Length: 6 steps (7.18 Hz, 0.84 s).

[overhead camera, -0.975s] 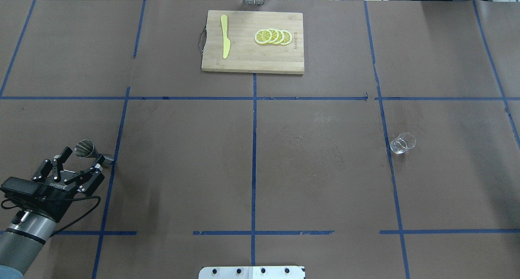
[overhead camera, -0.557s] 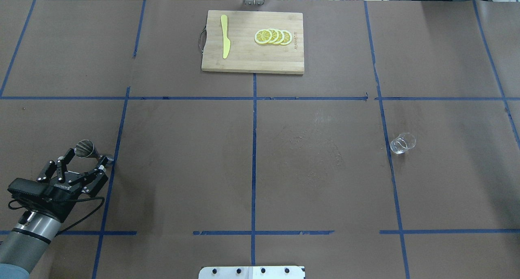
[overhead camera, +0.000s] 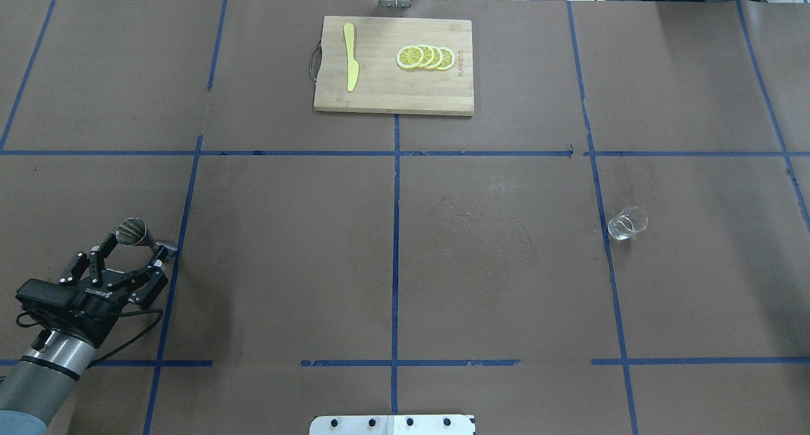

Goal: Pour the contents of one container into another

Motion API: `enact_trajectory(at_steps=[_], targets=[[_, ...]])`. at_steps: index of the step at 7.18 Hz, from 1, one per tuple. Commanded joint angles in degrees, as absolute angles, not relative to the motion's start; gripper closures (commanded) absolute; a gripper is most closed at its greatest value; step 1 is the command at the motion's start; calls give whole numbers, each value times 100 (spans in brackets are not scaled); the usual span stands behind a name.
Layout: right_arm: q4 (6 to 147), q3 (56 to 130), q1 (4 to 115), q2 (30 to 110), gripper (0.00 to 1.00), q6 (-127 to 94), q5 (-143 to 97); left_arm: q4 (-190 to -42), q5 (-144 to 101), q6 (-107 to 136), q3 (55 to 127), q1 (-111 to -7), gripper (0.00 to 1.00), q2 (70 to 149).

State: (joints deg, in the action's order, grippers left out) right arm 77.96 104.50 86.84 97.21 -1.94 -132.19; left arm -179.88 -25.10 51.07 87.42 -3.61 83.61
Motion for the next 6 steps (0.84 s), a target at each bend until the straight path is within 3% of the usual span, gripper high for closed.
enact_trajectory(at_steps=[1, 3, 6], targets=[[7796, 10450, 8684, 9721, 0, -193, -13219, -17982, -2645, 5106, 8649, -352, 6, 8385], [7796, 10441, 8684, 9712, 0, -193, -13219, -17974, -2803, 5089, 8570, -352, 9, 8507], [7796, 10441, 8684, 9668, 0, -193, -13210, -17982, -2900, 5106, 8552, -404, 29, 8508]])
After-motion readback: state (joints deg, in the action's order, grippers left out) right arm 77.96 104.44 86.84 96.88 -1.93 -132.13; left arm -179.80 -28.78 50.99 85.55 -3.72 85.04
